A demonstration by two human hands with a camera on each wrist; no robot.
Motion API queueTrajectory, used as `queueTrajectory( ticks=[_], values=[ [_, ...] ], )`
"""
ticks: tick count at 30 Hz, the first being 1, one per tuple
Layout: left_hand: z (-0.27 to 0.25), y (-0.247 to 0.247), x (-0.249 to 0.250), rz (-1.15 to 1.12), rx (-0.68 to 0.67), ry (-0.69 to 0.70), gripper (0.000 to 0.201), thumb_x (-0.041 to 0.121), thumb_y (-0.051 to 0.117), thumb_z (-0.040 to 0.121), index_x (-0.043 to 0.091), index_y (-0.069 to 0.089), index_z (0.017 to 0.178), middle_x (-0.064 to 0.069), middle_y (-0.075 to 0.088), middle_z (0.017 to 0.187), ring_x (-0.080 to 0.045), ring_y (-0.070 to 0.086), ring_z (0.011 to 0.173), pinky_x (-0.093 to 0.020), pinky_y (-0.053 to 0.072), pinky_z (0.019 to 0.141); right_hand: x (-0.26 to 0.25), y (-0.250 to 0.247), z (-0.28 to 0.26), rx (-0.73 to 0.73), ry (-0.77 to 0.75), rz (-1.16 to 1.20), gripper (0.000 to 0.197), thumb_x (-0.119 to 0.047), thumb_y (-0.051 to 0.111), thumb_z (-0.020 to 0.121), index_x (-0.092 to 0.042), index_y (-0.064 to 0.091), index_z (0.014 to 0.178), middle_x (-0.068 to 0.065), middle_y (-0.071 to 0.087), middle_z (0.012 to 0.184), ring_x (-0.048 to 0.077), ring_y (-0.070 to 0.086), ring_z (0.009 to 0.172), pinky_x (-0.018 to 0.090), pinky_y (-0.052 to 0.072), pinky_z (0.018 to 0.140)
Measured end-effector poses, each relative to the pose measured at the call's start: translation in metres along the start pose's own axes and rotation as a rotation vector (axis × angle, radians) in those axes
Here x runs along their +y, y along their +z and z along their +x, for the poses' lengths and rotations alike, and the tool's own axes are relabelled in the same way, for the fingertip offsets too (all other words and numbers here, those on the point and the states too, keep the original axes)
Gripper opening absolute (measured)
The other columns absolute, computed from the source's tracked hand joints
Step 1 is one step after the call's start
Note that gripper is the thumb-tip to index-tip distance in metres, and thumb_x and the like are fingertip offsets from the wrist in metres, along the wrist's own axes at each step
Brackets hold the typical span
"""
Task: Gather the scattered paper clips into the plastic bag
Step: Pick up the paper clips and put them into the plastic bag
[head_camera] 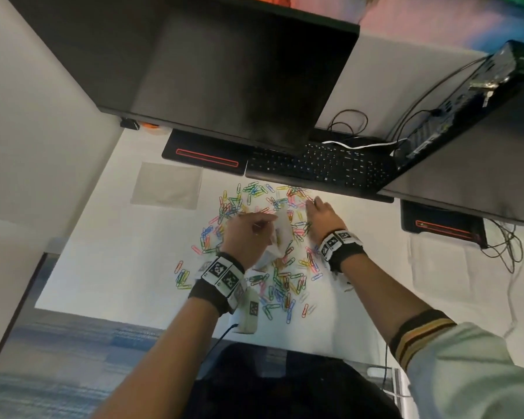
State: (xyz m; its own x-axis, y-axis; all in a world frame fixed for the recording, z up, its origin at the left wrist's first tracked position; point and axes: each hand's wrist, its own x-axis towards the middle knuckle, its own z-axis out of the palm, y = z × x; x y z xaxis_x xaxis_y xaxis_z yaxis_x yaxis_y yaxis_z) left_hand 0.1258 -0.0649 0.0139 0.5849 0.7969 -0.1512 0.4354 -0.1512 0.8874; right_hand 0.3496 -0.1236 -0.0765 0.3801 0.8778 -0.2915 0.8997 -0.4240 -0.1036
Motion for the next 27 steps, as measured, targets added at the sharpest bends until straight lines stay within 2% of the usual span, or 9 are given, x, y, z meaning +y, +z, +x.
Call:
queueTrajectory(
  ticks=[2,7,10,12,17,19,22,25,27],
  values=[
    [0.001,0.002,-0.003,-0.010,-0.001,0.017,0.019,0.010,0.059,0.094,0.017,0.073,0.106,0.004,0.075,0.078,-0.008,0.072,0.069,-0.035,0.063,0.072,0.000,-0.005,-0.002,0.048,-0.027,-0.027,0.045,0.001,0.054,0.087,-0.007,0.050,0.131,0.015,0.053,0.128,0.033,0.055,0.112,0.040,0.051,0.091],
    [0.000,0.004,-0.007,-0.021,-0.001,-0.005,0.021,0.008,0.059,0.093,0.015,0.073,0.108,0.003,0.075,0.078,-0.009,0.072,0.070,-0.035,0.063,0.074,0.014,-0.019,0.000,0.070,0.062,0.126,0.032,-0.002,0.055,0.090,-0.013,0.068,0.117,0.011,0.067,0.116,0.028,0.062,0.106,0.031,0.047,0.097],
    [-0.001,0.004,-0.005,-0.013,-0.013,-0.007,0.022,0.009,0.058,0.093,0.016,0.073,0.108,0.004,0.075,0.079,-0.006,0.072,0.069,-0.033,0.063,0.074,0.023,-0.028,-0.008,0.130,0.360,0.615,0.018,-0.006,0.071,0.082,-0.018,0.077,0.094,0.005,0.075,0.098,0.019,0.070,0.089,0.027,0.054,0.087],
    [-0.001,0.003,-0.002,-0.004,-0.013,-0.015,0.022,0.010,0.058,0.093,0.016,0.073,0.108,0.003,0.076,0.082,-0.006,0.072,0.070,-0.032,0.062,0.075,0.025,-0.041,-0.020,0.088,0.496,1.011,0.017,-0.006,0.077,0.078,-0.018,0.076,0.090,0.007,0.076,0.093,0.014,0.072,0.080,0.028,0.059,0.080],
    [0.003,0.003,0.004,0.002,-0.014,-0.040,0.024,0.010,0.057,0.094,0.016,0.073,0.110,0.001,0.076,0.085,-0.008,0.073,0.070,-0.033,0.062,0.076,-0.006,-0.085,-0.060,-0.050,0.426,1.694,0.026,0.004,0.066,0.084,-0.006,0.068,0.107,0.014,0.073,0.102,0.017,0.072,0.089,0.021,0.058,0.078],
    [0.003,0.006,0.006,-0.007,-0.021,-0.034,0.023,0.009,0.056,0.094,0.015,0.073,0.109,0.000,0.076,0.084,-0.009,0.073,0.070,-0.034,0.063,0.074,-0.024,-0.093,-0.072,-0.112,0.366,1.746,0.024,0.006,0.065,0.084,-0.006,0.068,0.105,0.014,0.073,0.099,0.020,0.071,0.092,0.023,0.058,0.080],
    [0.002,0.014,0.006,-0.025,-0.024,-0.028,0.022,0.010,0.057,0.093,0.016,0.073,0.108,0.002,0.075,0.080,-0.009,0.073,0.068,-0.036,0.063,0.072,-0.046,-0.091,-0.082,-0.148,0.331,1.629,0.019,0.008,0.066,0.083,-0.003,0.068,0.098,0.017,0.073,0.096,0.022,0.072,0.085,0.024,0.059,0.076],
    [0.000,0.020,0.006,-0.035,-0.022,-0.043,0.019,0.012,0.059,0.093,0.016,0.073,0.106,0.003,0.075,0.075,-0.008,0.072,0.067,-0.035,0.062,0.074,-0.058,-0.080,-0.082,-0.095,0.381,1.453,0.015,0.005,0.068,0.082,0.002,0.069,0.097,0.016,0.072,0.091,0.020,0.073,0.074,0.020,0.058,0.066],
    [-0.002,0.023,0.008,-0.037,-0.026,-0.045,0.019,0.013,0.060,0.092,0.016,0.074,0.103,0.003,0.075,0.075,-0.008,0.072,0.066,-0.033,0.062,0.074,-0.060,-0.071,-0.079,-0.034,0.382,1.285,0.012,0.000,0.069,0.083,-0.003,0.073,0.094,0.013,0.073,0.089,0.022,0.073,0.075,0.025,0.059,0.069]
  ],
)
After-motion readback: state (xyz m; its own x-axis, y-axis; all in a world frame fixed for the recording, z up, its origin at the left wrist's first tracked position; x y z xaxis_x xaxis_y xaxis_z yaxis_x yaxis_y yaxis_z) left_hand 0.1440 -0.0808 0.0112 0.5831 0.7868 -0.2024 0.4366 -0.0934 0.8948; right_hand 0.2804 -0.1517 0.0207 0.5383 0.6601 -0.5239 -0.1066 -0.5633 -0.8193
